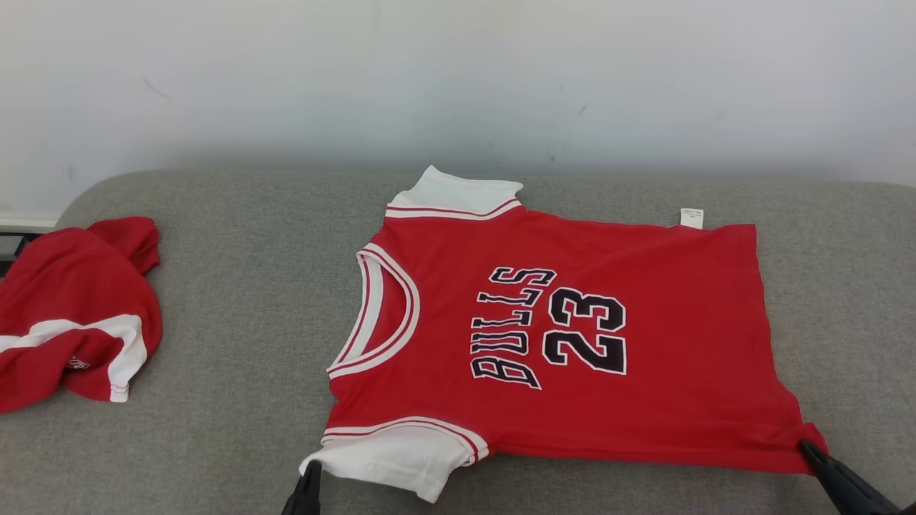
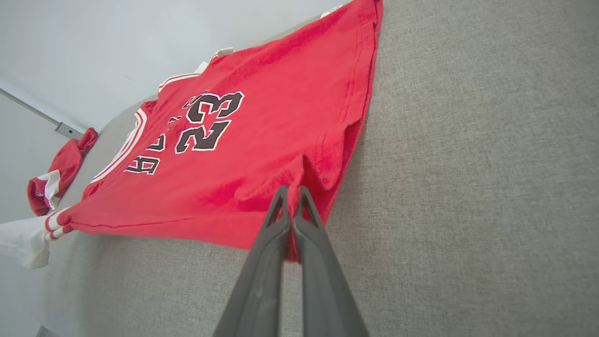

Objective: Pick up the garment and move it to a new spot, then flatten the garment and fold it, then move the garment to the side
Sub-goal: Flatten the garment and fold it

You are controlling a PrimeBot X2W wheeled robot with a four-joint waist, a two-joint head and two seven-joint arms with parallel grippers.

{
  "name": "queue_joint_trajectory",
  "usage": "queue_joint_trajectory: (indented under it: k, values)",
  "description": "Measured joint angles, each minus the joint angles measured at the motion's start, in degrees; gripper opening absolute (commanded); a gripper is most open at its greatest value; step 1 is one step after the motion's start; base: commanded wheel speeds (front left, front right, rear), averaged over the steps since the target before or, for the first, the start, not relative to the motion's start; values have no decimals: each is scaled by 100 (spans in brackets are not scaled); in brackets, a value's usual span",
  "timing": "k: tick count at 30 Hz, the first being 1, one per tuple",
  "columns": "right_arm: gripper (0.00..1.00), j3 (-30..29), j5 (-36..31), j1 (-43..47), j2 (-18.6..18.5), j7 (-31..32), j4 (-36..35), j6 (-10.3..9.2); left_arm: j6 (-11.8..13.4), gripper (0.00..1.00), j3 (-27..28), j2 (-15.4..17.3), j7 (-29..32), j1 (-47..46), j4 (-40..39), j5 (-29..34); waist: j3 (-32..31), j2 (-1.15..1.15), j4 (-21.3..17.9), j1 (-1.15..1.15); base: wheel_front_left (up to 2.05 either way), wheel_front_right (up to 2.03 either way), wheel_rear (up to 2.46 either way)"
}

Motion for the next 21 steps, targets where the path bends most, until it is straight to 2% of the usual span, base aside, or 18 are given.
queue_joint_trajectory:
  k: [7,12,21]
  values:
    - [0,-326,-253,2,36,64,-252,0,-69,0,-53,142,138,-488,-235,231,-17,0,-53,0,0,0,0]
    - [0,-527,-326,25,-24,146,-753,0,-101,0,68,280,285,-814,-445,233,-3,0,-121,0,0,0,0]
    - [0,-909,-431,-36,-70,471,-847,0,-224,0,194,413,500,-1407,-264,216,84,0,-255,0,0,0,0]
